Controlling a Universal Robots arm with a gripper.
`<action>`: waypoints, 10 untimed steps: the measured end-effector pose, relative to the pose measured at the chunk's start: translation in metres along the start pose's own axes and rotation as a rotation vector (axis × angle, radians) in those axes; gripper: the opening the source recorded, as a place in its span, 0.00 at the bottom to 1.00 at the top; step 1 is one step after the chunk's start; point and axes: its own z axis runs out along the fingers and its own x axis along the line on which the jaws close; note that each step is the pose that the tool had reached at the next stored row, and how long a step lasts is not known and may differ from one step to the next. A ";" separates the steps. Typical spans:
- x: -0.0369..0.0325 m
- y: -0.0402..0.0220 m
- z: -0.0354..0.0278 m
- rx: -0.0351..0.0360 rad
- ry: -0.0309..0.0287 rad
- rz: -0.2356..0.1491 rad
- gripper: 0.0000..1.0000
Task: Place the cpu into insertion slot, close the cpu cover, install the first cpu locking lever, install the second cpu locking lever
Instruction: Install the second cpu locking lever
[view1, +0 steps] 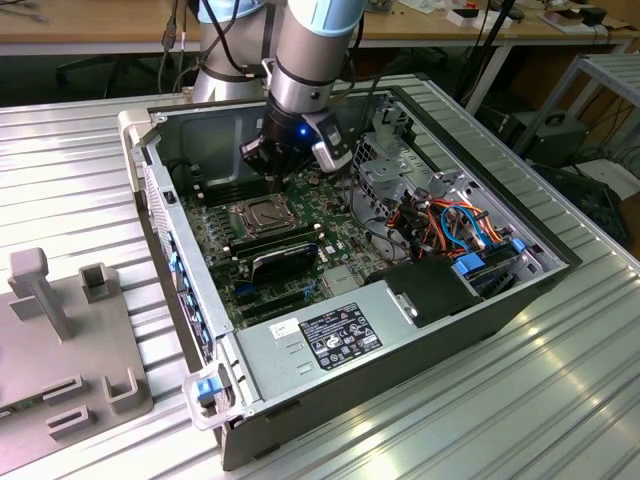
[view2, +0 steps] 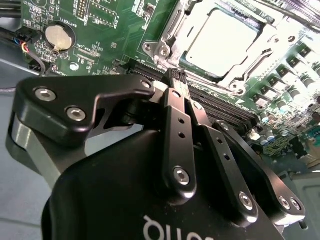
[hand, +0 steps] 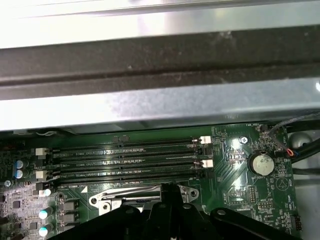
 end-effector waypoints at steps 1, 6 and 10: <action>0.0000 -0.0007 -0.0002 0.0000 0.0000 0.000 0.11; -0.0017 -0.0067 -0.0011 0.0000 0.0000 0.000 0.11; -0.0027 -0.0083 -0.0014 0.0001 0.0001 0.000 0.11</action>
